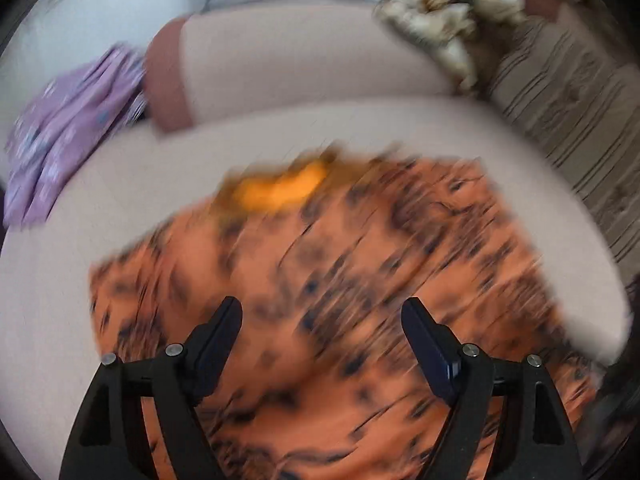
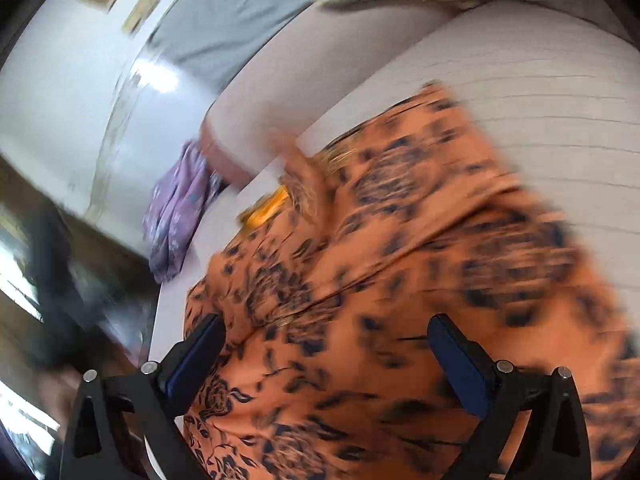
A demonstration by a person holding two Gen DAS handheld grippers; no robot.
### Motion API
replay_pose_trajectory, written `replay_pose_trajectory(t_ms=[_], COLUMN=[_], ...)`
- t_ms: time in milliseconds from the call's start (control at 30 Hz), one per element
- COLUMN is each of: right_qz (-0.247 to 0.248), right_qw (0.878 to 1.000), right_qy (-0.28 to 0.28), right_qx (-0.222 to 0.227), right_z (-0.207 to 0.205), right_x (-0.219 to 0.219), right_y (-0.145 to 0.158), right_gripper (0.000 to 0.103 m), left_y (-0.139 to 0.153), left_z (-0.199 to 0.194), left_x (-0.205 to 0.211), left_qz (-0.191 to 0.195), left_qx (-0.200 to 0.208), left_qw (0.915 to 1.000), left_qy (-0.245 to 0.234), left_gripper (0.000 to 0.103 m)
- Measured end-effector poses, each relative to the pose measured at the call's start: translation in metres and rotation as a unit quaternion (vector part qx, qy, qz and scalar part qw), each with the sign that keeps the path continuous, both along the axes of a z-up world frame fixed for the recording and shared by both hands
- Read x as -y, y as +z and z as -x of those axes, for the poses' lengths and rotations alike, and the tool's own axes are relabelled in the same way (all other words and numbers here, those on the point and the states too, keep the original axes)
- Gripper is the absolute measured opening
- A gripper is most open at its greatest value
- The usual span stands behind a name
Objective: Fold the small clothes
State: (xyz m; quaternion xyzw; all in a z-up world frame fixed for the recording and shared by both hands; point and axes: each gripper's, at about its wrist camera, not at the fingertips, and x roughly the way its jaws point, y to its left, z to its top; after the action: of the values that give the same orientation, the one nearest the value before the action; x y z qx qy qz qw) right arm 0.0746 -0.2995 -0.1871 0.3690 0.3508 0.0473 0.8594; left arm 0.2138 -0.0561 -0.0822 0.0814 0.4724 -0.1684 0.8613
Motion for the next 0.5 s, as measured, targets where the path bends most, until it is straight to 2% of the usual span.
replay_pose_trajectory(t_ms=[100, 200, 300, 400, 467, 500], right_qz=[0.001, 0.010, -0.041, -0.097, -0.121, -0.120], right_qw=[1.000, 1.000, 0.999, 0.994, 0.989, 0.988], right_qy=[-0.013, 0.000, 0.018, 0.012, 0.018, 0.016], right_qx=[-0.004, 0.003, 0.010, -0.046, -0.079, -0.092], right_z=[0.000, -0.022, -0.058, -0.103, -0.125, -0.131], right_x=[0.025, 0.030, 0.034, 0.036, 0.029, 0.025], right_y=[0.006, 0.020, 0.028, 0.008, -0.010, -0.016], right_gripper=[0.102, 0.102, 0.102, 0.102, 0.097, 0.090], left_y=[-0.003, 0.001, -0.017, -0.037, -0.049, -0.053], left_z=[0.013, 0.014, 0.005, 0.003, 0.003, 0.003], left_x=[-0.060, -0.106, -0.140, -0.154, -0.159, -0.161], left_qz=[0.033, 0.031, 0.031, 0.040, 0.042, 0.045], left_qx=[0.009, 0.033, 0.027, 0.012, 0.008, 0.006], left_qw=[0.9968, 0.9878, 0.9783, 0.9728, 0.9710, 0.9706], left_qy=[0.072, 0.149, 0.203, 0.228, 0.235, 0.236], left_gripper=[0.083, 0.083, 0.083, 0.083, 0.083, 0.083])
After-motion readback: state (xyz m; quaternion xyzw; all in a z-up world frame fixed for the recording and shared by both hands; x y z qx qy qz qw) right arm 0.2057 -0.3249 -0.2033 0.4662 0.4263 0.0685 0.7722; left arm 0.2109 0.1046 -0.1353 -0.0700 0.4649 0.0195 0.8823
